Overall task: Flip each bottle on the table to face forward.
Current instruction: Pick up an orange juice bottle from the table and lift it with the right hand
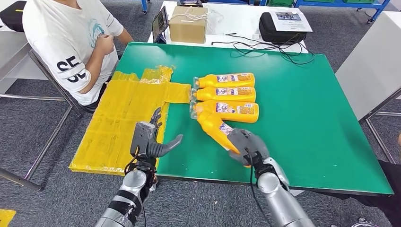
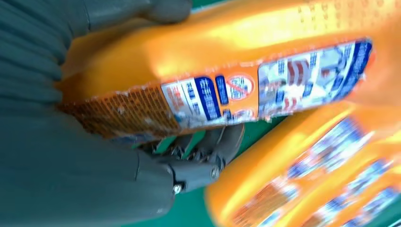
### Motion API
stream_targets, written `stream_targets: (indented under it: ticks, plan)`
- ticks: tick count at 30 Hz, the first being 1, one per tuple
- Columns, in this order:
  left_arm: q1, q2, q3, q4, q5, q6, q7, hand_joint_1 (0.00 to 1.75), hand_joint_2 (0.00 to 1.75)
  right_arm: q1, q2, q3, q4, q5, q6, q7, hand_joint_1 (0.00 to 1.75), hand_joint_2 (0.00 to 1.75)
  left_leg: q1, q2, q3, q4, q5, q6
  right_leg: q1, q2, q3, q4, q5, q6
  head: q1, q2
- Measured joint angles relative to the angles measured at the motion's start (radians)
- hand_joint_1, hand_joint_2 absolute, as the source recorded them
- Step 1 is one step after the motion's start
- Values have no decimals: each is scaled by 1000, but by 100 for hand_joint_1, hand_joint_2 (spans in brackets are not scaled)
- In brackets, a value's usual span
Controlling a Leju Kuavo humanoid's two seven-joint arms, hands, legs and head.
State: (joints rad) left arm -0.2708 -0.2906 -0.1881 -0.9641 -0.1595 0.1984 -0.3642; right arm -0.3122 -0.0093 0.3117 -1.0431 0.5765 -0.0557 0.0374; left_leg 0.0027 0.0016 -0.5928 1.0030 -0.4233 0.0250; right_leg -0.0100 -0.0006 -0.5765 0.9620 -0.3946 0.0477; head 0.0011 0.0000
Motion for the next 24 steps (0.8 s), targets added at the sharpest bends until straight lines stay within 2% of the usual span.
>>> stream_targets:
  ticks: [8, 11, 18, 24]
  plan:
    - [10, 14, 1, -28, -3, -2, 5, 0, 175, 29, 30, 4, -52, -4, -2, -2, 175, 175, -1, -4, -11, 0, 2, 1, -1, -3, -8, 1, 0, 0, 0, 0]
    - [13, 19, 2, -42, -8, -19, 29, 0, 175, 35, 48, 4, -71, -9, -17, -33, 175, 175, -1, -4, -15, 0, 2, 1, -1, -3, -12, 1, 0, 0, 0, 0]
    - [29, 36, 2, -97, 105, -169, 127, 0, 175, 39, 110, 24, -158, -7, -59, -85, 175, 175, 0, -4, -18, 0, 2, 0, -1, -3, -16, 2, 0, 0, 0, 0]
    - [26, 64, 0, -97, 217, -287, 177, 0, 175, -11, 147, 59, -143, 8, -86, -117, 175, 175, 0, -4, -19, 0, 2, 0, -1, -3, -17, 2, 0, 0, 0, 0]
